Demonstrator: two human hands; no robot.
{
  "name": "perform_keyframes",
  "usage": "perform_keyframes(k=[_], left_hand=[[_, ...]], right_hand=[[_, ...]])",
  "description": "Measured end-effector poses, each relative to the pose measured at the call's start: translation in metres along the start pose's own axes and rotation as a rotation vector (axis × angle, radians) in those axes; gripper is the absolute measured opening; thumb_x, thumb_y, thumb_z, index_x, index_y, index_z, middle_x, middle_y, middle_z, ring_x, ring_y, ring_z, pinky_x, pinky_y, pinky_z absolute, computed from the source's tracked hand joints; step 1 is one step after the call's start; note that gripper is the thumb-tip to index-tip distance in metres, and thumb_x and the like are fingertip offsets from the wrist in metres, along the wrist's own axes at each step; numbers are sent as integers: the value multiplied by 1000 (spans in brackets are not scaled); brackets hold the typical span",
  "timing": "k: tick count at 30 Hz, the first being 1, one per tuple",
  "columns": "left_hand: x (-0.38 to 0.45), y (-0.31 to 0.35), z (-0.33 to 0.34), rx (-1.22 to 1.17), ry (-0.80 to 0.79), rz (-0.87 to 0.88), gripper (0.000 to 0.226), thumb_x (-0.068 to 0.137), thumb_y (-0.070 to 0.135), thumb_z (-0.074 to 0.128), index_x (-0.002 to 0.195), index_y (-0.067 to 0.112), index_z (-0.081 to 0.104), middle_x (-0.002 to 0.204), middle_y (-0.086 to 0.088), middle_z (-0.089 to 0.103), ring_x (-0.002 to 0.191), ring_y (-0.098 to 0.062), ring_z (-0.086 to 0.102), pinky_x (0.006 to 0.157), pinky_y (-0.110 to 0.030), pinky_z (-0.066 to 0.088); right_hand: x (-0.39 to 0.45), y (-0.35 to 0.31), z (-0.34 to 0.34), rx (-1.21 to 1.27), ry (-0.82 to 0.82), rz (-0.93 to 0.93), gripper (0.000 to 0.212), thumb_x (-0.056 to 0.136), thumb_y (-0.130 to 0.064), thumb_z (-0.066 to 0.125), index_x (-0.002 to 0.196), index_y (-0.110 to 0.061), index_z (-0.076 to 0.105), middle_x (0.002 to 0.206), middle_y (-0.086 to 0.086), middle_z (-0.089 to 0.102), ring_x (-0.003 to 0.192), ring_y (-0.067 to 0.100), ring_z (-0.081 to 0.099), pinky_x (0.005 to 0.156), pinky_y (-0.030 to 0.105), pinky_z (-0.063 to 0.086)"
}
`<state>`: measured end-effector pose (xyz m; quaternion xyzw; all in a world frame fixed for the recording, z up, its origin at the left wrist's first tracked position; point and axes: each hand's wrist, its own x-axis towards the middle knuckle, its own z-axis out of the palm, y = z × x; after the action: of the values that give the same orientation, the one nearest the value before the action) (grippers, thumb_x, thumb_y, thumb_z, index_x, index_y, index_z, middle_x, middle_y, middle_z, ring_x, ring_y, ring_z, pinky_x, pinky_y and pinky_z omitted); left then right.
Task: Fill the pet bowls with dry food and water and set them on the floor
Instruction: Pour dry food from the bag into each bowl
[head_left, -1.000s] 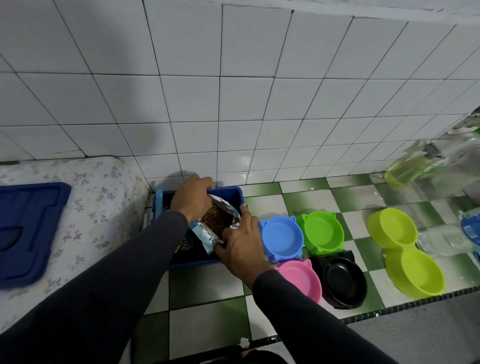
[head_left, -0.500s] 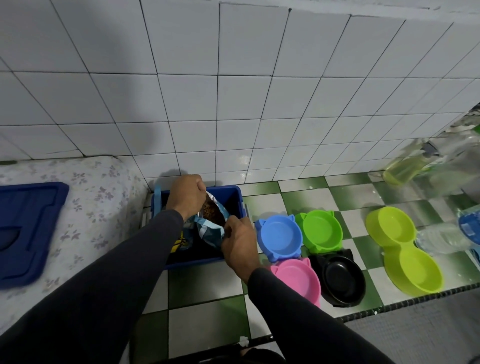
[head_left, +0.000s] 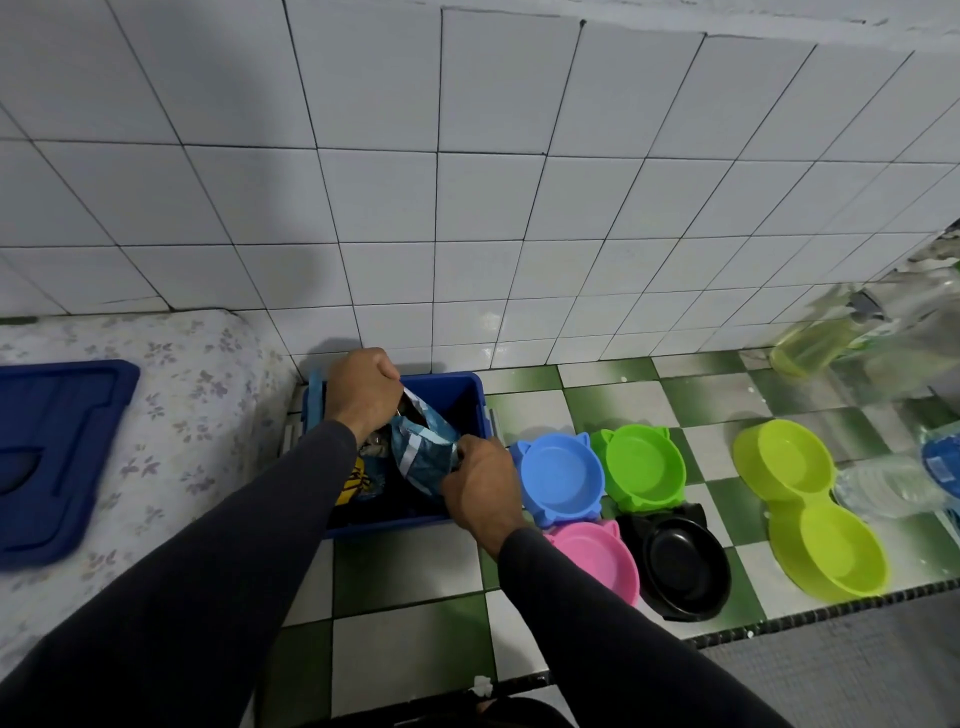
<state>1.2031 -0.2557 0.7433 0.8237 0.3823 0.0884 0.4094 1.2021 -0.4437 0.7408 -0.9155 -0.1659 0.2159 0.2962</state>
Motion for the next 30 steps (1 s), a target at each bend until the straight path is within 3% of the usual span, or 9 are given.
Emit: perform_keyframes(k=[3,6,10,13,16,19,23,30], left_hand=[[3,-8,-2,-163,-47,-63,20,92,5,62,84,18,75,90,1,73,87,-16,69,75,-32,60],[0,-18,-5,-348,-89,-229,26,100,6,52,94,18,74,102,-7,74,97,-26,72,87,-45,63],[-10,-33,-5,-399,-169,-315,29,100,3,49,98,11,76,99,-12,75,94,-32,71,87,-47,61],[-23,-33,-9,-519,-249,-379,42,102,-5,33,104,8,73,105,-20,74,94,-34,71,84,-48,60],[-33,-37,-13,-576,-285,-318,39,103,-8,34,110,6,70,113,-21,74,103,-35,72,95,-53,58],[-45,-33,-18,-587,-270,-240,41,101,-13,42,108,17,70,102,-7,79,101,-31,74,91,-50,59],[-59,-24,-19,-575,-225,-144,38,97,-8,56,116,22,69,108,-2,78,102,-24,74,88,-47,61],[-76,-24,-20,-519,-102,-46,42,91,-6,56,123,19,68,115,-6,76,106,-29,73,90,-58,59]], right_hand=[[-1,-1,-5,28,-12,-16,24,91,-14,69,115,-10,66,119,8,67,109,23,65,87,25,53],[-3,-5,-17,46,-13,-44,18,96,-12,65,114,-10,64,116,6,67,107,18,64,82,18,48],[-5,-11,-29,56,4,-129,12,97,-8,60,108,-13,61,102,-1,61,91,8,53,60,2,39],[-5,-18,-36,80,3,-166,11,96,-4,58,96,-15,56,94,-4,56,85,8,53,55,1,34],[-2,-24,-43,90,17,-193,19,93,0,55,87,-17,50,88,-1,57,72,6,48,50,2,31],[0,-27,-50,111,29,-213,26,91,3,53,81,-19,45,81,-2,54,66,4,43,46,4,32],[-2,-29,-57,153,56,-246,30,86,6,53,74,-19,43,66,-9,47,58,2,40,47,8,35],[-11,-26,-65,236,74,-286,22,90,-2,56,80,-21,54,77,-7,59,69,2,52,47,8,37]])
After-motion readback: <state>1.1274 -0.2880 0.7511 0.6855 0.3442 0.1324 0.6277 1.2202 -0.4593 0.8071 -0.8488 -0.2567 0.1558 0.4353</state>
